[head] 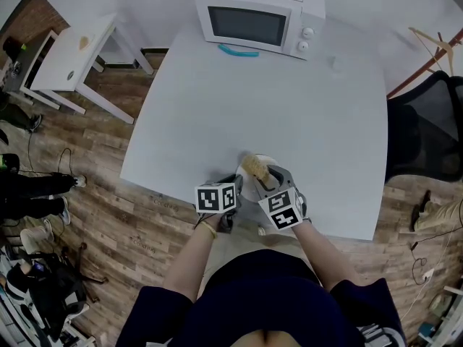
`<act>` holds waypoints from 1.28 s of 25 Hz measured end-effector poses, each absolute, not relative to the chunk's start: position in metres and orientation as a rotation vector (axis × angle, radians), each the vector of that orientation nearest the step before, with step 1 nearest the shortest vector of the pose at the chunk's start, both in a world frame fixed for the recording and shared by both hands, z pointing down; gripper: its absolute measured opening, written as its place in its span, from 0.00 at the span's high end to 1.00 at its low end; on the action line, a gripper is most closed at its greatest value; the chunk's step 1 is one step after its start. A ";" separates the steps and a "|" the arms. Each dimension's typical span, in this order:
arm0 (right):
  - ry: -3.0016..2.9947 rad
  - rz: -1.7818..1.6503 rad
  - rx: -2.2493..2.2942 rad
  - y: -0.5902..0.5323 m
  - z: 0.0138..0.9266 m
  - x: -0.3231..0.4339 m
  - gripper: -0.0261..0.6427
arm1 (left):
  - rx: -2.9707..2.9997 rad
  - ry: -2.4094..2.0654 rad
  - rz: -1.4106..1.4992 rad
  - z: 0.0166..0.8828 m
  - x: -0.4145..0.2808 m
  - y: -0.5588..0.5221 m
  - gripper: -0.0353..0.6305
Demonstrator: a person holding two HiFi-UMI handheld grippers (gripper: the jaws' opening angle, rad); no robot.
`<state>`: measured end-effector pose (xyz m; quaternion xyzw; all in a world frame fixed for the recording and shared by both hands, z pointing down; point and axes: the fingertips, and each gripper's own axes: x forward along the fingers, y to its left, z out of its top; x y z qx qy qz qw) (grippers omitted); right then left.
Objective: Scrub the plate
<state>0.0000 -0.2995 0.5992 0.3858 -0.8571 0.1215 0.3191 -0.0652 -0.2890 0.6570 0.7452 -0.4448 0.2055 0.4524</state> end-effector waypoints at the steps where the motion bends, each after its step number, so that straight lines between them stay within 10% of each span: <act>1: -2.261 0.326 1.001 -0.297 0.600 -0.003 0.71 | 1.841 -1.099 0.508 0.658 -0.066 -0.289 0.84; 32: -2.127 0.360 0.943 -0.270 0.610 0.066 0.71 | 1.853 -1.124 0.520 0.656 -0.065 -0.288 0.84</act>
